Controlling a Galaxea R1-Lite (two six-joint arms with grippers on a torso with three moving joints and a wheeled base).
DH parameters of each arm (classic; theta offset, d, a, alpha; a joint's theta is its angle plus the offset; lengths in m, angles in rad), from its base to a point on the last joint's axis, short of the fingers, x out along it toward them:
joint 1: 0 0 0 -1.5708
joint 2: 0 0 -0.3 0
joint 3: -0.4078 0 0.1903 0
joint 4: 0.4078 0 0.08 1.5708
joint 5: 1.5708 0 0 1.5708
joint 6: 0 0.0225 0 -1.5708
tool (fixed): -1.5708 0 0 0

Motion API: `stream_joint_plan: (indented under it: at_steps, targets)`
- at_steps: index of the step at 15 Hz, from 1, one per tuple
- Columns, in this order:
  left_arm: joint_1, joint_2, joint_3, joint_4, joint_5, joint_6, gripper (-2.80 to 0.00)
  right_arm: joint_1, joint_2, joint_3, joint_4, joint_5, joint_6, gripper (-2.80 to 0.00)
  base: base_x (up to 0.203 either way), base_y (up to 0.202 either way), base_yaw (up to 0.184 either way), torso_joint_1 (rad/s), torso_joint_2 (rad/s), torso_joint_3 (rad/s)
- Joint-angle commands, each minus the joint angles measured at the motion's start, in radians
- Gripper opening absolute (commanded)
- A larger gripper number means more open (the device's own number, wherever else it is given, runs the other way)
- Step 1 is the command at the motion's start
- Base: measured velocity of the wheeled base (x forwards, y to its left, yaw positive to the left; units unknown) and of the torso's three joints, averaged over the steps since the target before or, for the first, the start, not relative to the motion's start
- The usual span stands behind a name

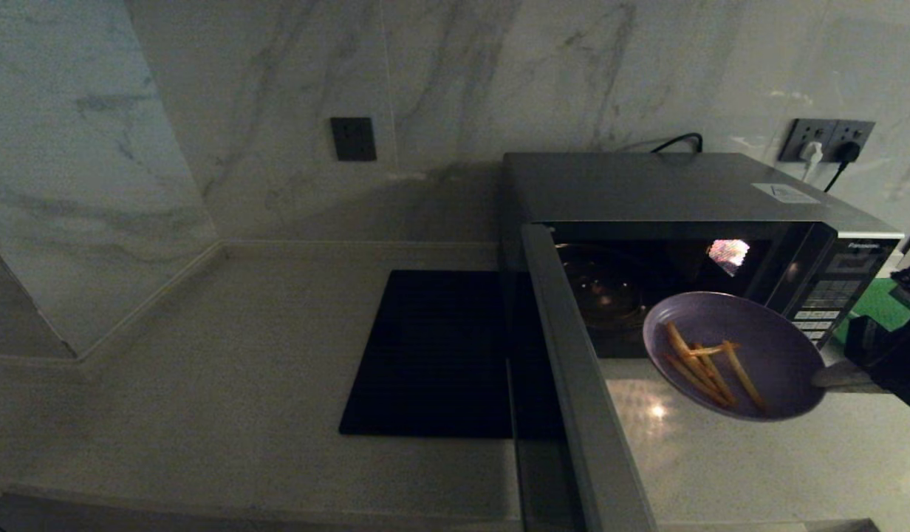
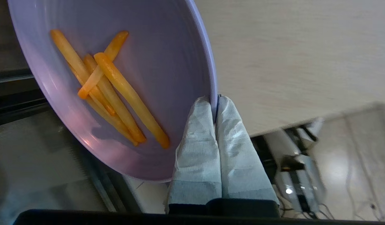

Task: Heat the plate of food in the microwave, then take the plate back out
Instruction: Put the plate in the microwave oven

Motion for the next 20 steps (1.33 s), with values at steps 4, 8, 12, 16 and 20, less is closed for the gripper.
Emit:
stream_joint_plan:
  at_steps: [4, 8, 12, 16, 20]
  targets:
    - [0.0, 0.0, 0.0, 0.0, 0.0, -0.001, -2.8, 0.149, 0.091, -0.037, -0.159, -0.043, 0.127, -2.8, 0.0, 0.0, 0.0, 0.0, 0.0, 0.0]
    - [0.0, 0.0, 0.0, 0.0, 0.0, -0.001, -2.8, 0.211, 0.172, -0.061, -0.314, -0.145, 0.224, -2.8, 0.0, 0.0, 0.0, 0.0, 0.0, 0.0]
    - [0.0, 0.0, 0.0, 0.0, 0.0, -0.001, -2.8, 0.277, 0.237, -0.148, -0.326, -0.242, 0.332, -2.8, 0.0, 0.0, 0.0, 0.0, 0.0, 0.0]
    - [0.0, 0.0, 0.0, 0.0, 0.0, -0.001, -2.8, 0.348, 0.323, -0.249, -0.324, -0.31, 0.43, -2.8, 0.0, 0.0, 0.0, 0.0, 0.0, 0.0]
    - [0.0, 0.0, 0.0, 0.0, 0.0, -0.001, -2.8, 0.381, 0.411, -0.328, -0.324, -0.363, 0.45, -2.8, 0.0, 0.0, 0.0, 0.0, 0.0, 0.0]
